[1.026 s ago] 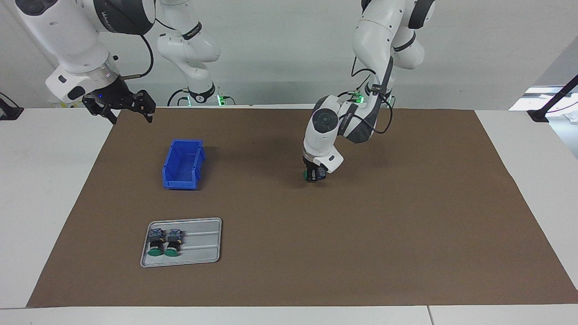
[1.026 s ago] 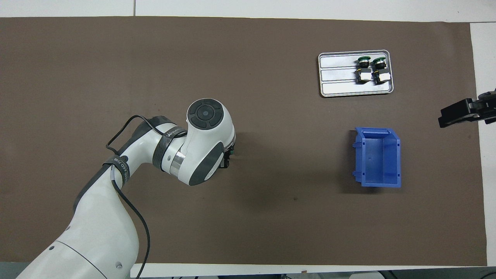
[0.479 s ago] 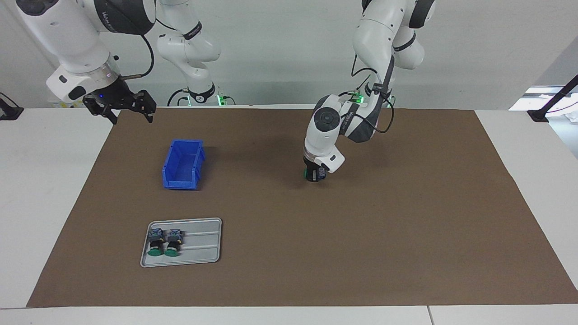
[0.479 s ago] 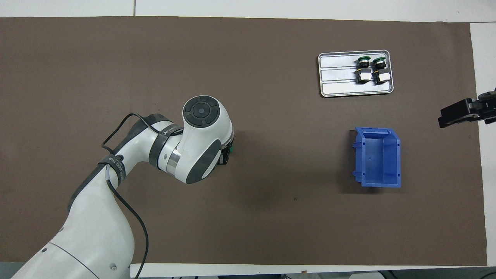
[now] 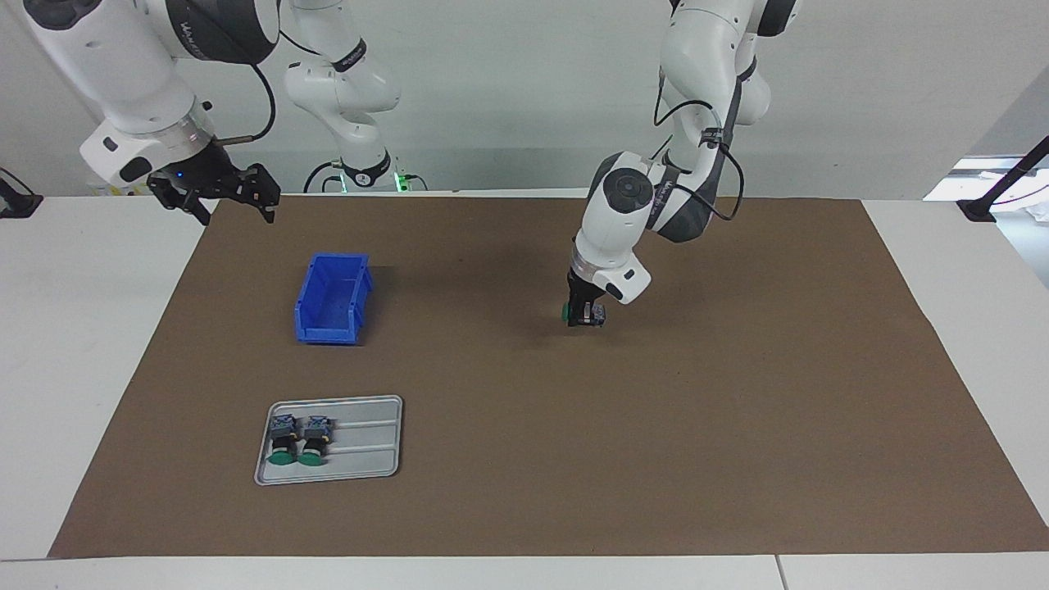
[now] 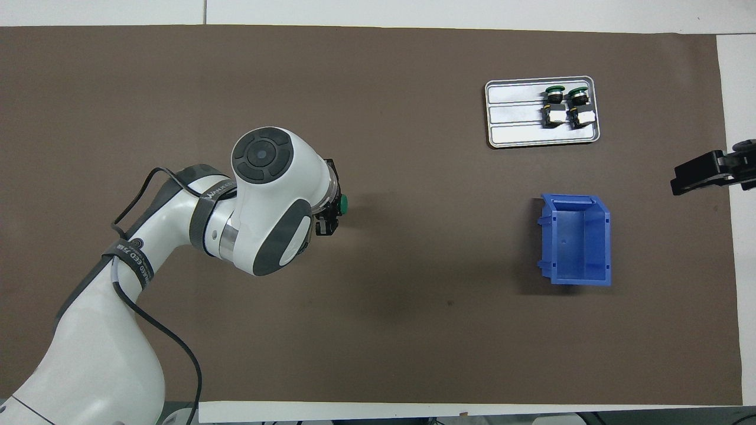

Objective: Place and press button with both arms

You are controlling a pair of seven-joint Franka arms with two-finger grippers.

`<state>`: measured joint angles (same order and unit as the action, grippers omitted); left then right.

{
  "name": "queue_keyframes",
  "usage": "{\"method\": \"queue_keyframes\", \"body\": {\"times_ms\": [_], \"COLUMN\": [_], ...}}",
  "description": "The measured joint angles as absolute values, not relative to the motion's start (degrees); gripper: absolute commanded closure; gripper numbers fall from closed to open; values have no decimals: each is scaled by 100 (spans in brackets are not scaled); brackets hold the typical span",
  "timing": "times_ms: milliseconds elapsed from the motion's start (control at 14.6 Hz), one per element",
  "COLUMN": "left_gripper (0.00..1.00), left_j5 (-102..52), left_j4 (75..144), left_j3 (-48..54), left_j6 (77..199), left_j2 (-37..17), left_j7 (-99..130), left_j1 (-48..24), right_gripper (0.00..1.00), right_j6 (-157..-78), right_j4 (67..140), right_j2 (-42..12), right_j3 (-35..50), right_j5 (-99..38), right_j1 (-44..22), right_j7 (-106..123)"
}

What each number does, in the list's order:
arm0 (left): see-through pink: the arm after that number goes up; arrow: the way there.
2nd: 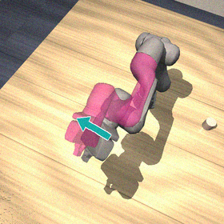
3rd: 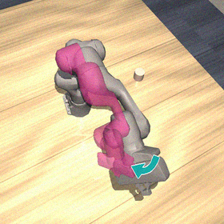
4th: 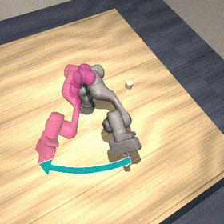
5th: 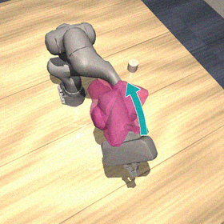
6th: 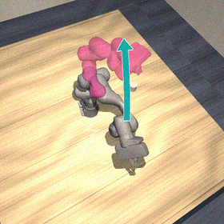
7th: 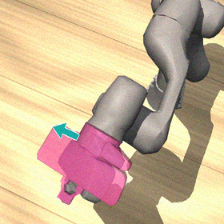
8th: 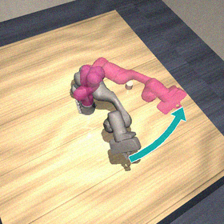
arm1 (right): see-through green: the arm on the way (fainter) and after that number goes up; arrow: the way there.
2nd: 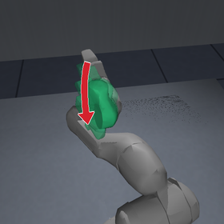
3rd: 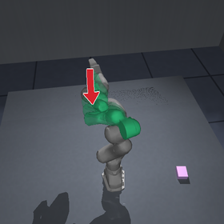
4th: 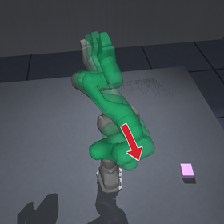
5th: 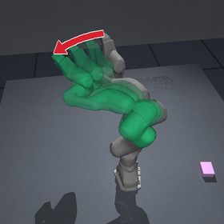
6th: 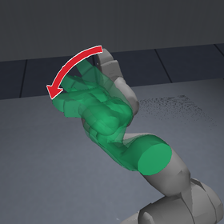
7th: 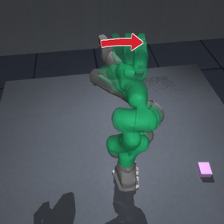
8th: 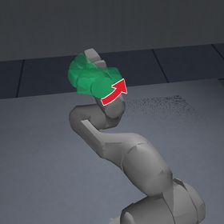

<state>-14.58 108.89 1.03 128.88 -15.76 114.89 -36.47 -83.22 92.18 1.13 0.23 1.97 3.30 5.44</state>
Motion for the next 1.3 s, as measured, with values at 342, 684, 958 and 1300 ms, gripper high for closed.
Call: {"method": "queue_keyframes", "body": {"times_ms": [342,684,958,1300], "left_gripper": [81,88,90,90], "left_j5": [-3335,-5774,-7300,-9588], "left_j4": [11089,11586,11956,12465], "left_j3": [96,92,86,116], "left_j6": [13236,13754,13821,13803], "left_j2": [-1573,-1468,-1285,-1216], "left_j7": [10233,8354,7145,4957], "left_j1": [-3377,-3239,-3130,-3120], "right_gripper": [1,1,1,1], "right_j6": [-8322,-8321,-8321,-8321], "right_j4": [9218,9218,9218,9218], "right_j2": [113,114,114,114], "right_j3": [23,23,23,23], "right_j5": [197,197,197,197], "right_j1": [330,329,329,329], "right_j7": [544,544,544,544]}}
